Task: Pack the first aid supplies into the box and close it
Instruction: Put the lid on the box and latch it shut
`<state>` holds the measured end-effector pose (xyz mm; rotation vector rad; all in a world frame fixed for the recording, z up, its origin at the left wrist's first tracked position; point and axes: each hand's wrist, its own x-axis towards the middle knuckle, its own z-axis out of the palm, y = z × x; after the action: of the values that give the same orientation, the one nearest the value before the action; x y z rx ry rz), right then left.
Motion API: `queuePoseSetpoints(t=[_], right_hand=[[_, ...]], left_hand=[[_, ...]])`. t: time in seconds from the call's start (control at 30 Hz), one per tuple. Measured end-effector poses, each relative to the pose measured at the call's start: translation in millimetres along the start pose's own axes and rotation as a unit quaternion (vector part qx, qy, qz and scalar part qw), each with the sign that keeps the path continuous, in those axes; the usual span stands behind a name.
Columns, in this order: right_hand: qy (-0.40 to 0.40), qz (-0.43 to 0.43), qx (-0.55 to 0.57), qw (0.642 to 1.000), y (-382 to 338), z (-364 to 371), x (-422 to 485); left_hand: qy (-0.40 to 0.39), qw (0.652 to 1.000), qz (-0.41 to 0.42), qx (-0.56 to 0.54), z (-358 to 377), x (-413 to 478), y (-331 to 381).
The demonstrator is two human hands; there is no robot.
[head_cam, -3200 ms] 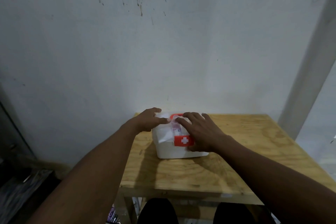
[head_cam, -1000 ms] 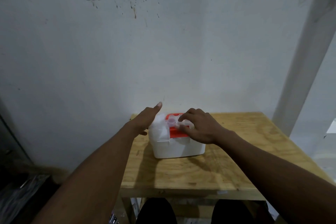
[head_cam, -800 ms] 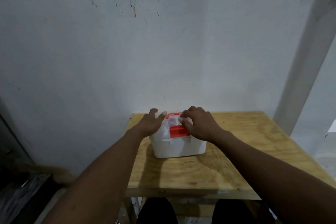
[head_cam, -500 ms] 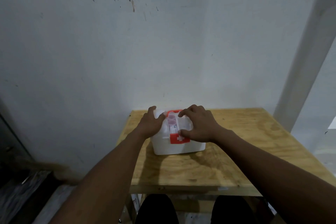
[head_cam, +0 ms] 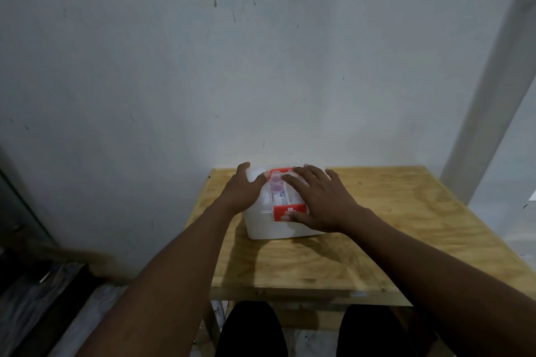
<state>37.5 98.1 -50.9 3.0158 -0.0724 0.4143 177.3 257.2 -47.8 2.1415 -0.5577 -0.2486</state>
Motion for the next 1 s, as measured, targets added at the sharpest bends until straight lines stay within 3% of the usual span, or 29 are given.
queuePoseSetpoints(t=[0.17,0.27,0.37,0.47,0.53,0.8,1.0], right_hand=[[0.015,-0.005,0.005,1.000,1,2,0],[0.087,0.047,0.147,0.984,-2,-3,0],[0.191,0.205,0.329,0.902,-5,2,-1],[0.164,0.327,0.439,0.821,-6,10,-3],[0.146,0.350,0.477,0.793,-7,14,-4],[0.163,0.370,0.484,0.776,11,10,-2],[0.182,0.410,0.440,0.778,63,9,-16]], left_hand=[[0.002,1.000,-0.001,-0.012,0,0,0],[0.026,0.993,-0.036,-0.110,3,-1,-5],[0.037,0.947,-0.119,-0.297,11,-9,-14],[0.015,0.908,-0.168,-0.384,16,-6,-25],[0.013,0.905,-0.169,-0.389,23,5,-37],[0.034,0.907,-0.154,-0.390,34,9,-17],[-0.004,0.921,-0.128,-0.367,84,44,2]])
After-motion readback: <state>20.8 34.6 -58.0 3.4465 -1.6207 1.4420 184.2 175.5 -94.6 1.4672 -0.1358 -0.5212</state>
